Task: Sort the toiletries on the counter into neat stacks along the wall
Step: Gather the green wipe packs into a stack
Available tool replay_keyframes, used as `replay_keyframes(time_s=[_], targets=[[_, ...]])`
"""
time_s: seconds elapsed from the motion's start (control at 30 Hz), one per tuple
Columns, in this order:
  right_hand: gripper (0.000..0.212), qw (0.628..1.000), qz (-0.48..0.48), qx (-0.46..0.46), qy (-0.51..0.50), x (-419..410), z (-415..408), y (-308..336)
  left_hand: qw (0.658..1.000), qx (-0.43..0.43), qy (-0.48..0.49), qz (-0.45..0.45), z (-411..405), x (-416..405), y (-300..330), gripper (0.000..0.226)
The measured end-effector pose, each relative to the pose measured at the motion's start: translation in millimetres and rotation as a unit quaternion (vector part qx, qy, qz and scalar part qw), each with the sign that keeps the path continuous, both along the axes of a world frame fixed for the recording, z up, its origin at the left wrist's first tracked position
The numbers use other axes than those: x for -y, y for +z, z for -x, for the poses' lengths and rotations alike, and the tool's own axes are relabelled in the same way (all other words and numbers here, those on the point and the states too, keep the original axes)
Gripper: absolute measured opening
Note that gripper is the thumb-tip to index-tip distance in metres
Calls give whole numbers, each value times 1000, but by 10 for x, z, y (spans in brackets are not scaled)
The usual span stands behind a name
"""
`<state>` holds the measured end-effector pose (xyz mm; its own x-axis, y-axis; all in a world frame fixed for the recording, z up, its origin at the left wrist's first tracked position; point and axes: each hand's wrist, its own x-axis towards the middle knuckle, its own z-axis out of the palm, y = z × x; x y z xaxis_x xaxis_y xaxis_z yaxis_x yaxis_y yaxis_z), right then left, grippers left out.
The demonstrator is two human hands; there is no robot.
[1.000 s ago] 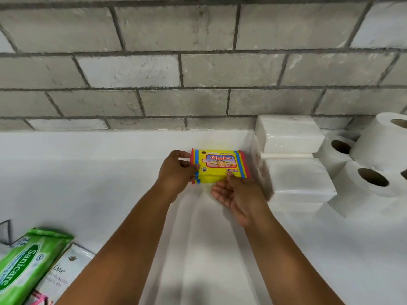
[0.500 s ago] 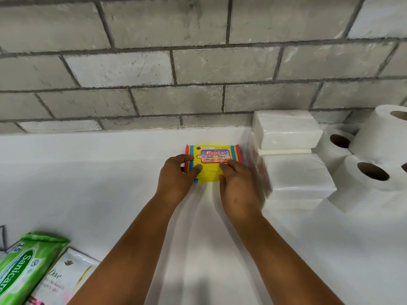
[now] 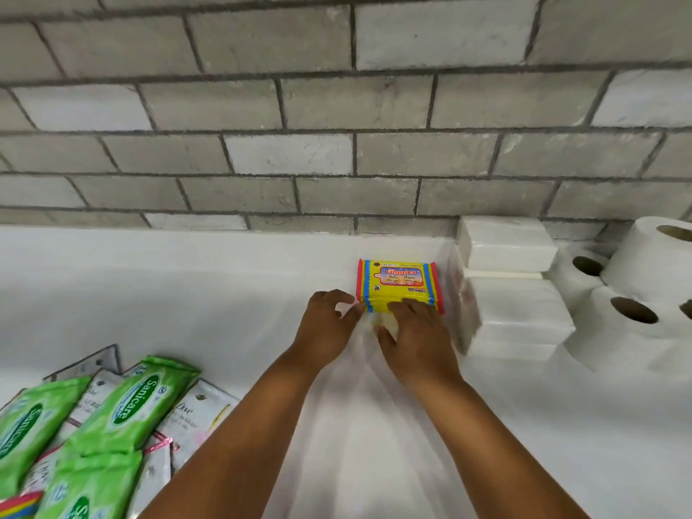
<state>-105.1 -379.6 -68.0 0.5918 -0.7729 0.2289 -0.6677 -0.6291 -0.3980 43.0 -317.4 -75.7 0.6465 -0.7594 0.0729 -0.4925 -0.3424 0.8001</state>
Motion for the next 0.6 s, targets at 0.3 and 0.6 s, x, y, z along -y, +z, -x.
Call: replay_keyframes(time_s=[0.3, 0.6], targets=[[49, 995, -46, -20, 82, -1019, -209, 219, 998, -6, 54, 20, -77, -1111, 106, 15], [45, 973, -132, 4, 191, -2234, -776, 263, 993, 59, 100, 22, -593, -2569, 304, 14]])
